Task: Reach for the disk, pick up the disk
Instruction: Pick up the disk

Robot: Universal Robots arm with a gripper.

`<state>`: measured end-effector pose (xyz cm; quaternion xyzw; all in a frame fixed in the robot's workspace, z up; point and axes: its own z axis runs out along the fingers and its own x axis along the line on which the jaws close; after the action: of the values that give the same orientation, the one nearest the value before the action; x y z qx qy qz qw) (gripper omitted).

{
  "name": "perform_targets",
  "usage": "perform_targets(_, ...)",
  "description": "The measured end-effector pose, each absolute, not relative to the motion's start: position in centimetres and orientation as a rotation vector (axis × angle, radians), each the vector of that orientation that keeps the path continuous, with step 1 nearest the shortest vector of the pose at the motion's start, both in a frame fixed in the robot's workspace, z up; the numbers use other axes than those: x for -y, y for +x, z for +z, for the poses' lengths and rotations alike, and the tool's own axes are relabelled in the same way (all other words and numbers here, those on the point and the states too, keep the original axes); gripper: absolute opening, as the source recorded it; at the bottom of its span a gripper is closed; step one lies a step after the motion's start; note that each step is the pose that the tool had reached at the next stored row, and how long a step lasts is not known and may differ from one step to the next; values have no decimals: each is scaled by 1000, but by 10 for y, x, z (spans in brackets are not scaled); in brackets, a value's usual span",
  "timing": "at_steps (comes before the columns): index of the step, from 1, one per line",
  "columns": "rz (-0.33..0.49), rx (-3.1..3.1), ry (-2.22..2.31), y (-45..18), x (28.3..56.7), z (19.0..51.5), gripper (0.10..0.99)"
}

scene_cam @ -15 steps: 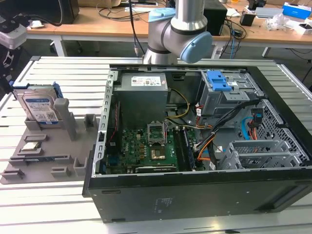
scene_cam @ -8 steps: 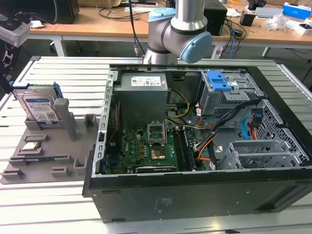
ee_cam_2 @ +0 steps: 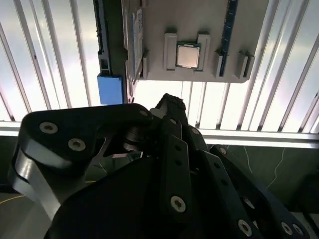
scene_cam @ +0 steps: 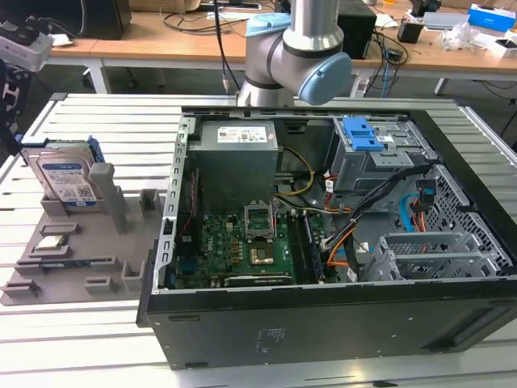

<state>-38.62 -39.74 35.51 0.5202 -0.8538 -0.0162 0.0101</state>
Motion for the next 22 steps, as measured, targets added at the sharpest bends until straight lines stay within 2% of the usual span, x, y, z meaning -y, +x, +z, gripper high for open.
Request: perform_targets(22,-43,2272,2131,-386,397,355,106)
